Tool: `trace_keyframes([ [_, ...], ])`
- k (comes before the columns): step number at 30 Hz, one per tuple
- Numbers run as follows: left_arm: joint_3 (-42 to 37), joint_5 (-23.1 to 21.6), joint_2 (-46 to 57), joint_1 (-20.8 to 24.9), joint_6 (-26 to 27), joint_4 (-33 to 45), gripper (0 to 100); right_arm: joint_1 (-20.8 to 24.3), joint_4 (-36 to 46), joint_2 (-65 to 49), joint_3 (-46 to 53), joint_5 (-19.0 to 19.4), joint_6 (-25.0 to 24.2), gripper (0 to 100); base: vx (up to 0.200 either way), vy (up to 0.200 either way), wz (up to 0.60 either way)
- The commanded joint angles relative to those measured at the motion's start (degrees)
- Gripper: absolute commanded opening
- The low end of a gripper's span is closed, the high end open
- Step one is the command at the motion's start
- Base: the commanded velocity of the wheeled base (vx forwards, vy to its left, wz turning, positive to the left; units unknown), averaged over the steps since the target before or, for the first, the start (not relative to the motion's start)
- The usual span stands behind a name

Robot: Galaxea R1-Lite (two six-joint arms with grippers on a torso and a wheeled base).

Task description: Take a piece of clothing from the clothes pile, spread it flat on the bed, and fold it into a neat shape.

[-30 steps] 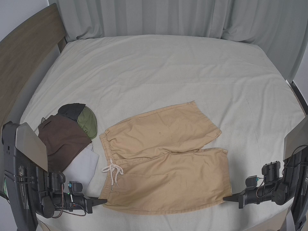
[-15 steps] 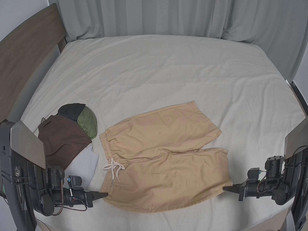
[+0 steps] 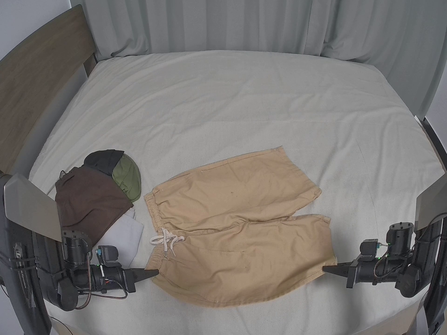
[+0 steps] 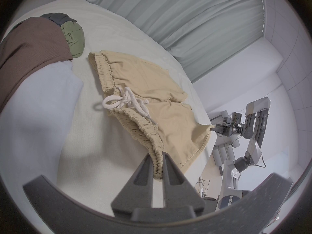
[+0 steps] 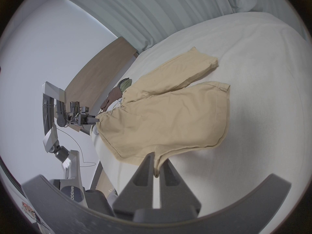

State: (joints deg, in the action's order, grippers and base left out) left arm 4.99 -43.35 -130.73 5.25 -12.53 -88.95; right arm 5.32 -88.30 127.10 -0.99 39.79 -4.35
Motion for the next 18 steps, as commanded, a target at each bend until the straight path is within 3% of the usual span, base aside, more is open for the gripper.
trace_keyframes([
  [1, 0.2, 0.11, 2.06, 0.55, -1.27, -0.08, 0, 0.84, -0.03, -2.29, 0.28, 0.02, -2.06, 0, 0.0, 0.0, 0.0],
  [6, 0.9, 0.55, 2.24, 0.81, -2.15, -0.08, 0, 2.33, -0.03, -5.28, -0.77, -0.33, -7.16, 0, 0.0, 0.0, 0.0],
  [18, 1.69, 0.72, 2.24, 0.81, -2.94, -0.08, 0, 2.33, -0.12, -6.34, -2.18, -0.5, -9.01, 0, 0.0, 0.0, 0.0],
])
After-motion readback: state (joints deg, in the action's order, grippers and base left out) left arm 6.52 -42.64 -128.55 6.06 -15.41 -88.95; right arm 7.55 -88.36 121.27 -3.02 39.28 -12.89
